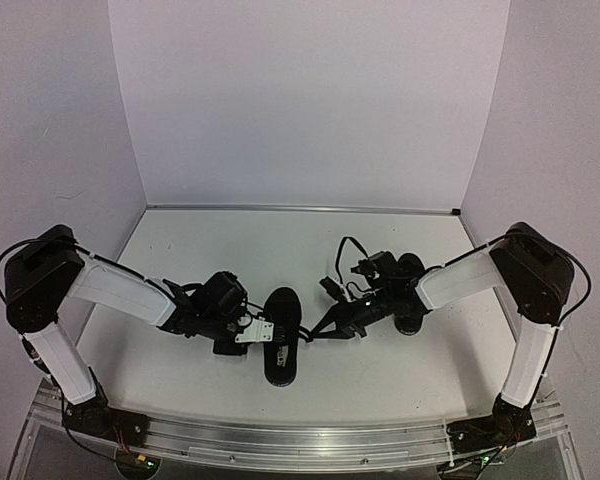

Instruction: Tie the shoes

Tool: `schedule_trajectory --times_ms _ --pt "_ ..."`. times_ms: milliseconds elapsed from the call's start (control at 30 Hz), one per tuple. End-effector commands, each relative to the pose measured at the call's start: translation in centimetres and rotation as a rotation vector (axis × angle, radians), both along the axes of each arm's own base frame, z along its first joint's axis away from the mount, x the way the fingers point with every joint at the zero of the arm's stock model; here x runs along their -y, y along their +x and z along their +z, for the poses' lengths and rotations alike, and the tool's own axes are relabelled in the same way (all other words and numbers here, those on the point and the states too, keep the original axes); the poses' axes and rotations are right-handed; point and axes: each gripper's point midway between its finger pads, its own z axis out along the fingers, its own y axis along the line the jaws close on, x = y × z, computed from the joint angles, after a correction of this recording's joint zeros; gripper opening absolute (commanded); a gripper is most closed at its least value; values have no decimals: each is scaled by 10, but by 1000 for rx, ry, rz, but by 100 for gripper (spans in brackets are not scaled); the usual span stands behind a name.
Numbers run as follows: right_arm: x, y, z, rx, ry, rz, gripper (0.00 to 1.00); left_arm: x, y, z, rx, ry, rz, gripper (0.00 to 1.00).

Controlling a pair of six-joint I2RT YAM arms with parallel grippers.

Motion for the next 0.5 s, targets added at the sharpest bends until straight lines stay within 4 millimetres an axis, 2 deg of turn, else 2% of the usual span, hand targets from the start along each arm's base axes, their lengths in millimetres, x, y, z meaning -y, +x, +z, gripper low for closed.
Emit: schedule_trajectory --times_ms 0,233,467 --pt "-10 7 11 32 35 9 0 -1 -33 15 -63 -9 6 2" --pt "-12 10 16 45 44 3 0 24 -60 40 -134 -89 -28 0" --pt "-11 10 18 49 45 0 0 53 -63 65 -201 -203 -36 0"
